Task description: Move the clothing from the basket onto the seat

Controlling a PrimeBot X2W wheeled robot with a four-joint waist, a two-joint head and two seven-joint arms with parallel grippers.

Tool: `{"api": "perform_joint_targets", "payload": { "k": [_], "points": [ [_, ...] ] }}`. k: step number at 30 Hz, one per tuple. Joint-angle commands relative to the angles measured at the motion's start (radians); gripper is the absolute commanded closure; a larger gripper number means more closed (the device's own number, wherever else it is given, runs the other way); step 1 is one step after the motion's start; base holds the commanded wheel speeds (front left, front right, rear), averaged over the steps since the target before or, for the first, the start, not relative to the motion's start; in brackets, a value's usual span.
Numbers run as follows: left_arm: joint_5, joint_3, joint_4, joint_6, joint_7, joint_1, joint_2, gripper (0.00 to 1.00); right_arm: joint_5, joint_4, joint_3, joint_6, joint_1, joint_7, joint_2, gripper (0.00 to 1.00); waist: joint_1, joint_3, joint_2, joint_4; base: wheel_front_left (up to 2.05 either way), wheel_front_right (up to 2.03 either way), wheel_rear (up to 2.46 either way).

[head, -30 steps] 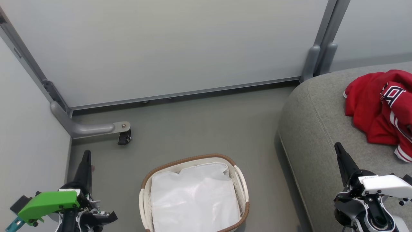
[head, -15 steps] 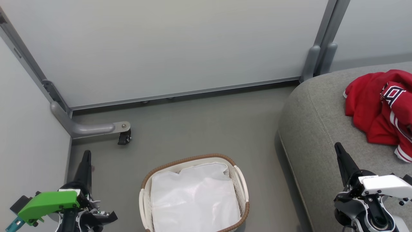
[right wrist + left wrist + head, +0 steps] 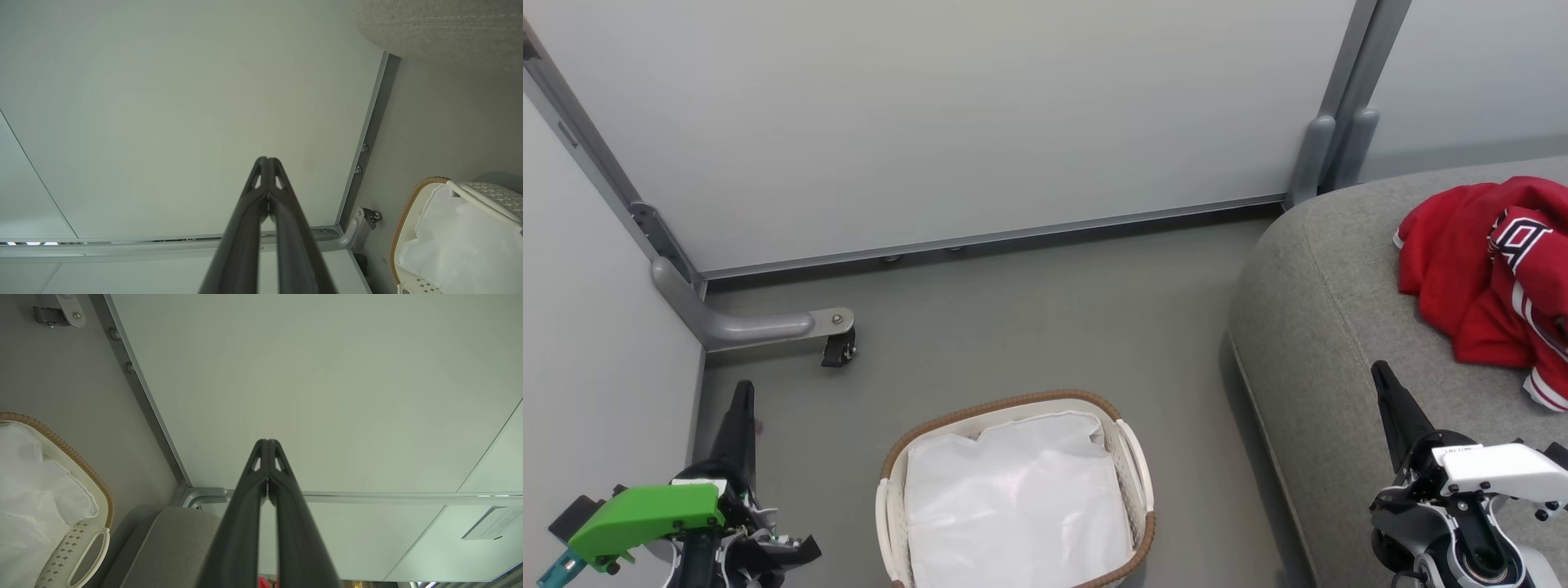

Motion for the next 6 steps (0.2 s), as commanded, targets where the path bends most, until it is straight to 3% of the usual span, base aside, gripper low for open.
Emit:
{"api": "perform_joint_targets", "payload": {
  "k": [1, 6],
  "points": [
    [-0.003, 0.002, -0.001, -0.006, 0.003, -0.011, 0.006, 1.00, 0.003, -0.003, -0.002, 0.000, 0.011, 0.003, -0.006, 1.00, 0.0000, 0.000, -0.0001, 0.000, 0.00, 0.00, 0.00],
    [-0.003, 0.002, -0.001, -0.006, 0.003, -0.011, 0.006, 1.00, 0.003, -0.003, -0.002, 0.000, 0.011, 0.003, -0.006, 1.00, 0.0000, 0.000, -0.0001, 0.000, 0.00, 0.00, 0.00]
  ]
}}
